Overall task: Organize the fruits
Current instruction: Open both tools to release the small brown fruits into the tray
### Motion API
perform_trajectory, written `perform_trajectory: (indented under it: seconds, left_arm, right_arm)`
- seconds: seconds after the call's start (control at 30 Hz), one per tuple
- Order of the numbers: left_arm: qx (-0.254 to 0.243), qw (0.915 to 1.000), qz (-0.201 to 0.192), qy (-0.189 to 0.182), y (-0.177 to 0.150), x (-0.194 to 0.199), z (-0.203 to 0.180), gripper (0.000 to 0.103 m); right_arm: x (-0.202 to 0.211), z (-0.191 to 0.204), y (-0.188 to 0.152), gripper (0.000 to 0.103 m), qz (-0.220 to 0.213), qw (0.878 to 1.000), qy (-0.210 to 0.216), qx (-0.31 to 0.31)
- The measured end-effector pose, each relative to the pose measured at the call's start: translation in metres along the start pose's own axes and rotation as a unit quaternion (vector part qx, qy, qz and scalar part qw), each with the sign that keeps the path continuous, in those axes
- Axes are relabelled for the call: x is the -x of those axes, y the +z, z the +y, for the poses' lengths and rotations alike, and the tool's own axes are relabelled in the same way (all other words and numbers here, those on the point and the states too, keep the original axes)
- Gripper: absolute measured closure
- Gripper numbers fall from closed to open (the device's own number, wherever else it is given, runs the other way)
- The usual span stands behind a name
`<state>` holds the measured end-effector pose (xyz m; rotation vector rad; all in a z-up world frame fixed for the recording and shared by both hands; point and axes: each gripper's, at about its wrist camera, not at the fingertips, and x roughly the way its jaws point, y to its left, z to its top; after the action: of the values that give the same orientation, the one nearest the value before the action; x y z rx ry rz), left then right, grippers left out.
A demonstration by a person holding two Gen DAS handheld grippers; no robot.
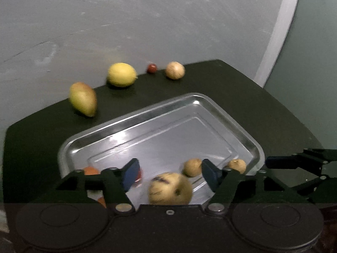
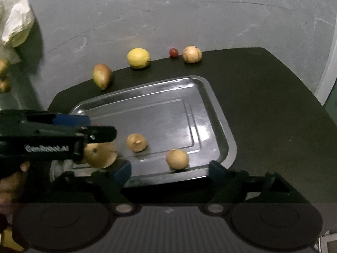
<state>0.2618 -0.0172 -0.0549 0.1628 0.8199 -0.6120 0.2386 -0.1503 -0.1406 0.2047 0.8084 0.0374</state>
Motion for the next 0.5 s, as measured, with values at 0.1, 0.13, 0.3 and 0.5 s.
perform_trajectory:
  seconds: [0.1, 0.13, 0.3, 0.5]
  left_arm:
    - [0.016, 0.9997, -0.007, 0.019, -0.005, 0.014, 0.013, 0.020]
    - [0.021, 0.9994, -0.008, 0.025, -0.007, 0.017, 0.016, 0.016]
    - [0.055, 0.9967, -0.008, 0.059, -0.019, 0.033, 0.037, 0.005]
    - [0.088, 0.9921, -0.005, 0.089, -0.038, 0.046, 0.058, 0.001]
  right_arm:
    - [0.002, 0.007, 0.000, 0.009, 0.005, 1.000, 0.009, 0.013]
    - [0.002, 0.011, 0.000, 0.008, 0.007, 1.000, 0.012, 0.017]
    - [0.000, 0.028, -0.001, 0.002, 0.024, 0.998, 0.033, 0.045]
    - [-0.003, 0.052, -0.002, 0.001, 0.044, 0.994, 0.050, 0.089]
